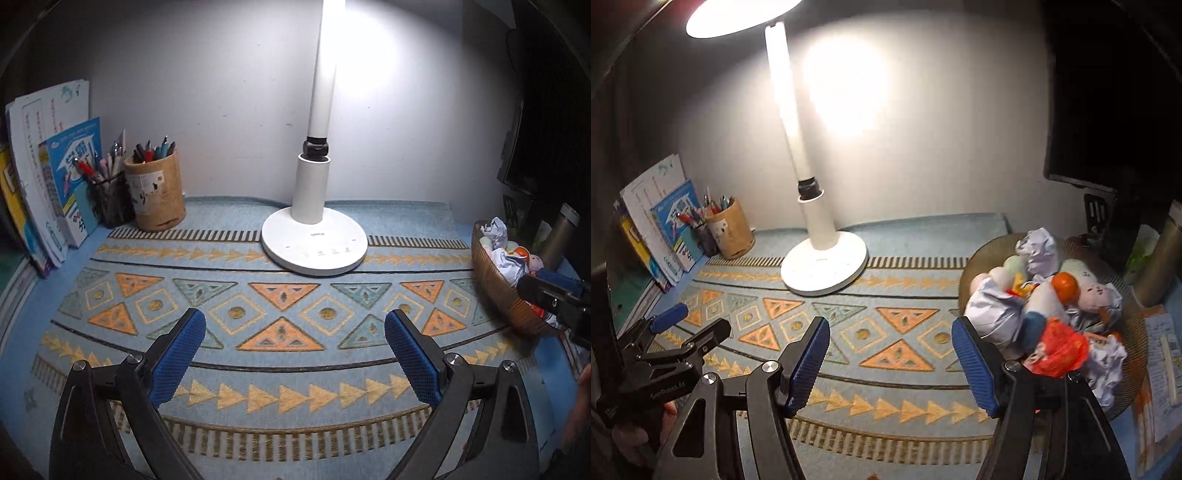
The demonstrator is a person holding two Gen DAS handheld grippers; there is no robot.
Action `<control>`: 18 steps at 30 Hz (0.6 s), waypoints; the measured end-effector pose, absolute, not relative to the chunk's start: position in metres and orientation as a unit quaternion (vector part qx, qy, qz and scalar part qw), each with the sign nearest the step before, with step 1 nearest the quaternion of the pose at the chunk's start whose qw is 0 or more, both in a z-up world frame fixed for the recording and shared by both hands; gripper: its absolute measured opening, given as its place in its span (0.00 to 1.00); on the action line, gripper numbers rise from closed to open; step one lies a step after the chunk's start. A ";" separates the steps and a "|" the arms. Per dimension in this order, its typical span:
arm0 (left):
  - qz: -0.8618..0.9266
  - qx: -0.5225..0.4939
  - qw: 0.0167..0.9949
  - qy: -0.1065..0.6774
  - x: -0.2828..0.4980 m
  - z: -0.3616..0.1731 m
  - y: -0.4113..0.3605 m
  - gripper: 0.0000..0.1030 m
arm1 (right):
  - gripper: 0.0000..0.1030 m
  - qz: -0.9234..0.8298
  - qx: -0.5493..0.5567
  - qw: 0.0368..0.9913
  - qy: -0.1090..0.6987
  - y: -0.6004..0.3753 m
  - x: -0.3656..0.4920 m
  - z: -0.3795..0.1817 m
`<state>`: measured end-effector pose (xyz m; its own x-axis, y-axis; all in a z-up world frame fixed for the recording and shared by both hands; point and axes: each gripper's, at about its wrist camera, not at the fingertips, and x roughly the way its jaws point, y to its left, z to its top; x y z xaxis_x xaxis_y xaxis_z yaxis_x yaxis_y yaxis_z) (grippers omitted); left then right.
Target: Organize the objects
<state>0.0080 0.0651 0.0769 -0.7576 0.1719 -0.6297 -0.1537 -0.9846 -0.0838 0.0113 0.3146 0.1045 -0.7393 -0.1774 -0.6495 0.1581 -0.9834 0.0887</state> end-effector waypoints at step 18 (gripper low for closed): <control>0.930 -0.363 0.056 -0.005 -0.005 0.022 0.065 0.95 | 0.65 -0.929 0.364 0.060 0.013 0.269 -0.001 0.013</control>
